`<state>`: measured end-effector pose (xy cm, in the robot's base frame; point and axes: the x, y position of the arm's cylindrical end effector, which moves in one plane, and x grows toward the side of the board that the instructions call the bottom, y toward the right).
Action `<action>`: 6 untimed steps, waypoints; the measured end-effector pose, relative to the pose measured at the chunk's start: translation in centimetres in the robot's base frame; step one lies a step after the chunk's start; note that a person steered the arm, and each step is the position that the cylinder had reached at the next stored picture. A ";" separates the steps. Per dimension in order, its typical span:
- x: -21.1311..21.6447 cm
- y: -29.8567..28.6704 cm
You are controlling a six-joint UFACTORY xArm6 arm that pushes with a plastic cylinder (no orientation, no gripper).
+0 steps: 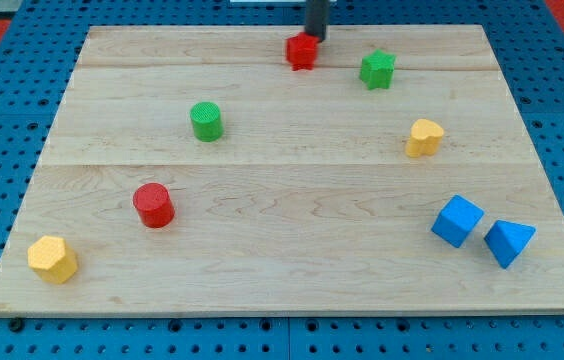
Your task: Push the red star to the top left of the green circle
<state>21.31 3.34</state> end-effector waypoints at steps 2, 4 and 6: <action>3.4 3.1; 1.6 -15.2; 4.5 -10.0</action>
